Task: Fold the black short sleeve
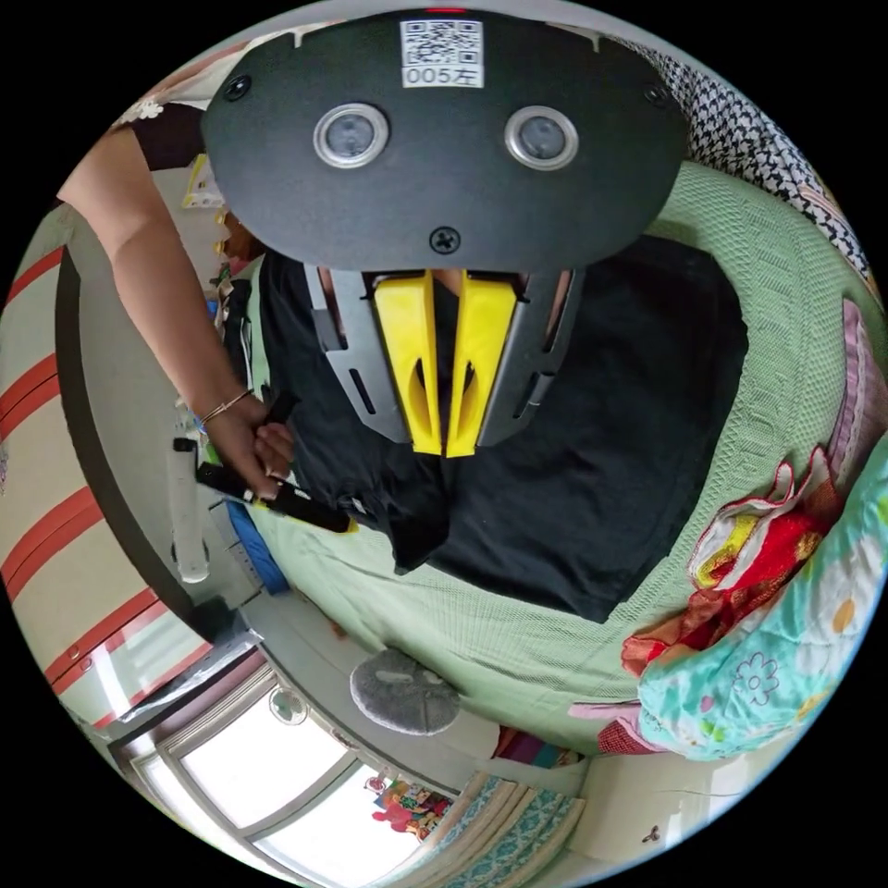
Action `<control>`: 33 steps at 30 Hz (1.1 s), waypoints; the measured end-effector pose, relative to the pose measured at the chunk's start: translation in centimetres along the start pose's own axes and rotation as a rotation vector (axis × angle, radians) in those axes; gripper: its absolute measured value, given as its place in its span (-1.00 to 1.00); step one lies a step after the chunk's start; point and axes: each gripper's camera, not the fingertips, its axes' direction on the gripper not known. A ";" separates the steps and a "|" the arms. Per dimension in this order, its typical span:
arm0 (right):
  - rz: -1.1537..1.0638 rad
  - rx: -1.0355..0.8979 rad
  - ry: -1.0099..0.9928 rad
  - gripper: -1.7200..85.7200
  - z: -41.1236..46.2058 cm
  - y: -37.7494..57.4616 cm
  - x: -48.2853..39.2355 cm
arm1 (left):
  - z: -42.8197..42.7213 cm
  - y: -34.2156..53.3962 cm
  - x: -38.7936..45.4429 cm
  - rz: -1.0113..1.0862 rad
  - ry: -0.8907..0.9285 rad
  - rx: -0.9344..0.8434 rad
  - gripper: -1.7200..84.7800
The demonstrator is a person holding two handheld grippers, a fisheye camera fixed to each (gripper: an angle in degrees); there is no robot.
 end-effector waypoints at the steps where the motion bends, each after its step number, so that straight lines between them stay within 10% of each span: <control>1: -0.031 0.009 -0.036 -0.78 -0.6 -0.5 -0.4 | 0.6 -0.2 0.6 0.019 0.003 -0.026 -0.84; 18: -0.143 -0.066 -0.047 -0.97 1.2 -6.6 -2.6 | 7.0 -1.8 3.9 0.079 -0.102 -0.203 -0.90; 33: -0.066 -0.159 -0.178 -0.97 6.0 -13.1 0.0 | 1.3 -0.3 -3.5 -0.172 -0.099 0.000 -0.95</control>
